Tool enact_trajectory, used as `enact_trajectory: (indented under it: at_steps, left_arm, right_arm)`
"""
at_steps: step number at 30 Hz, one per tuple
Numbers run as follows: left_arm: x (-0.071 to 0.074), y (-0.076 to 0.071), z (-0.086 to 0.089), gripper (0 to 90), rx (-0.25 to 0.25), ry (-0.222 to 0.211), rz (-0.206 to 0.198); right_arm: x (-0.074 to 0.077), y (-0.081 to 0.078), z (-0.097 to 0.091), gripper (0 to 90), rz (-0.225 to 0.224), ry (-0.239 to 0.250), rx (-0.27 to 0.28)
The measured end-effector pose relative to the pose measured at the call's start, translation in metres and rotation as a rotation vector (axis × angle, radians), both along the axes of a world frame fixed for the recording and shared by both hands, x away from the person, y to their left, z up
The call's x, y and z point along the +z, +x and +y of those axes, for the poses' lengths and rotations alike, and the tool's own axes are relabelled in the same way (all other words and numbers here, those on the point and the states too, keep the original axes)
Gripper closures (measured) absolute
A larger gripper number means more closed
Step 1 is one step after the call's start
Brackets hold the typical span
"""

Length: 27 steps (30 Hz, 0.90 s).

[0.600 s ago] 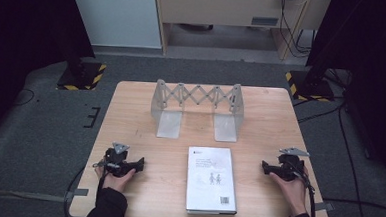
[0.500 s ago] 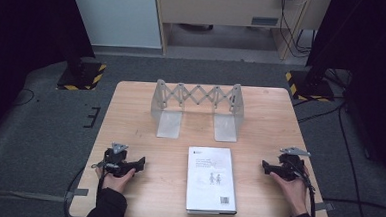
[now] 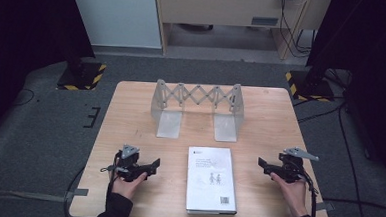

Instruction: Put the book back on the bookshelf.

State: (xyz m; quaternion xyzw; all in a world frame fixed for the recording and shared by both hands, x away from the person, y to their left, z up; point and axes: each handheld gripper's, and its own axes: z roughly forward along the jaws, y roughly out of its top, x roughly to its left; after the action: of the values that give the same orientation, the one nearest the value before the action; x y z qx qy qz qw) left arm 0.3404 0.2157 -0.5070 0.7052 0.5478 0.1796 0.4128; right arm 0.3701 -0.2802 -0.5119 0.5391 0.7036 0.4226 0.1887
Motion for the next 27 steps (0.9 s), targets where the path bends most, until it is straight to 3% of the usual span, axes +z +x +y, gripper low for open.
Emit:
enact_trajectory:
  at_steps: [6,9,13,18,19,22,27]
  left_arm:
    - [0.009,-0.004,-0.019,10.4,-0.035,-0.057,-0.036]
    - [0.01,-0.003,-0.027,12.5,-0.053,-0.071,-0.053]
    - [0.008,-0.001,-0.033,13.5,-0.061,-0.084,-0.034]
    - [0.008,-0.001,-0.039,14.2,-0.08,-0.096,-0.031]
    - [0.009,-0.001,-0.044,14.7,-0.091,-0.113,-0.031]
    - [0.01,-0.001,-0.055,14.5,-0.114,-0.112,-0.036]
    - [0.006,0.002,-0.073,13.9,-0.132,-0.125,-0.019]
  right_arm:
    - [0.006,-0.015,0.015,7.2,-0.04,-0.034,0.009]
    - [0.007,-0.016,0.025,7.2,-0.053,-0.05,0.044]
    - [0.005,-0.012,0.036,6.5,-0.032,-0.058,0.065]
    - [0.006,-0.015,0.043,6.9,-0.041,-0.061,0.088]
    - [0.006,-0.016,0.044,7.0,-0.043,-0.05,0.085]
    - [0.007,-0.018,0.045,7.4,-0.044,-0.025,0.087]
    - [0.006,-0.021,0.047,8.2,-0.048,-0.023,0.102]
